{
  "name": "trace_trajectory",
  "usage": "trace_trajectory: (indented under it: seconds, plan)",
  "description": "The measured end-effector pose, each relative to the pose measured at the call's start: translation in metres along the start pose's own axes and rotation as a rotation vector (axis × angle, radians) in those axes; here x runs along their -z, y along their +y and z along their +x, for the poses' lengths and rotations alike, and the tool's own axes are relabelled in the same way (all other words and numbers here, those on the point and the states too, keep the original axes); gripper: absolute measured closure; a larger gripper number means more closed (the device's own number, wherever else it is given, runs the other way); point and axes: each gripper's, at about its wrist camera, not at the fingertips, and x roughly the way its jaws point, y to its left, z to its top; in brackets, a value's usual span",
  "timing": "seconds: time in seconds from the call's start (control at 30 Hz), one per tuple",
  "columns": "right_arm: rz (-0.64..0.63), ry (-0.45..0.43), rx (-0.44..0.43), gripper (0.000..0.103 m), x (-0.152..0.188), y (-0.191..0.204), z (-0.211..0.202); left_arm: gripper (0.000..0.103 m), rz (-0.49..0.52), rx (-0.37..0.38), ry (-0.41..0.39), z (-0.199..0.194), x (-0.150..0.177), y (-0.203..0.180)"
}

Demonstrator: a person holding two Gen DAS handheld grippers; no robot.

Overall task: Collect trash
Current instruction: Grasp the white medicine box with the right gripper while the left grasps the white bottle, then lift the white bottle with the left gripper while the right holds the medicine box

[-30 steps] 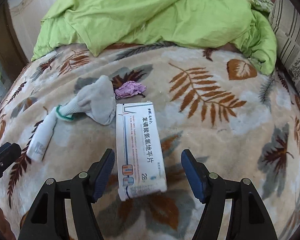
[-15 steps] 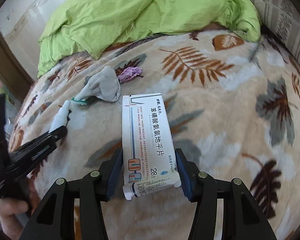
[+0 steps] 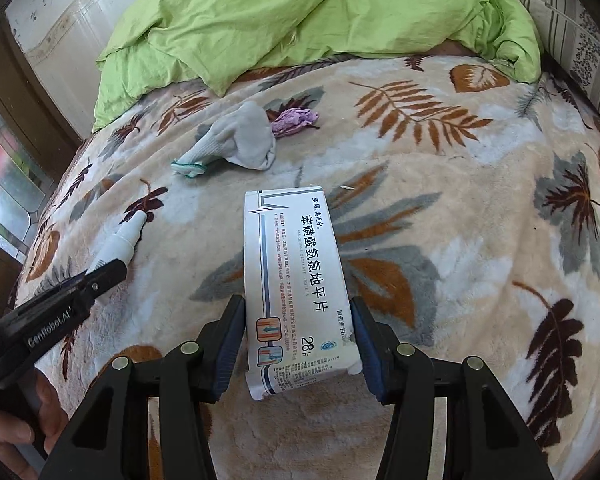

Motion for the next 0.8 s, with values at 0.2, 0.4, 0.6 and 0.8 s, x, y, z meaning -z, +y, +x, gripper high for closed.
trace_trajectory:
  seconds: [0.2,0.4,0.6,0.8]
  plan:
    - [-0.021,0.019,0.039,0.047,0.002,0.000,0.008,0.074,-0.004,-0.022,0.020,0.014,-0.004,-0.004]
    - [-0.089,0.000,0.086,0.047,0.006,0.010,0.009,0.074,0.025,-0.085,-0.008,0.019,-0.005,-0.012]
    - [-0.079,-0.054,0.082,0.047,0.003,0.007,-0.003,0.074,0.018,-0.069,-0.075,0.002,-0.006,-0.014]
    - [-0.068,-0.110,0.099,0.047,-0.001,0.004,-0.014,0.074,0.007,-0.023,-0.164,-0.024,-0.009,-0.021]
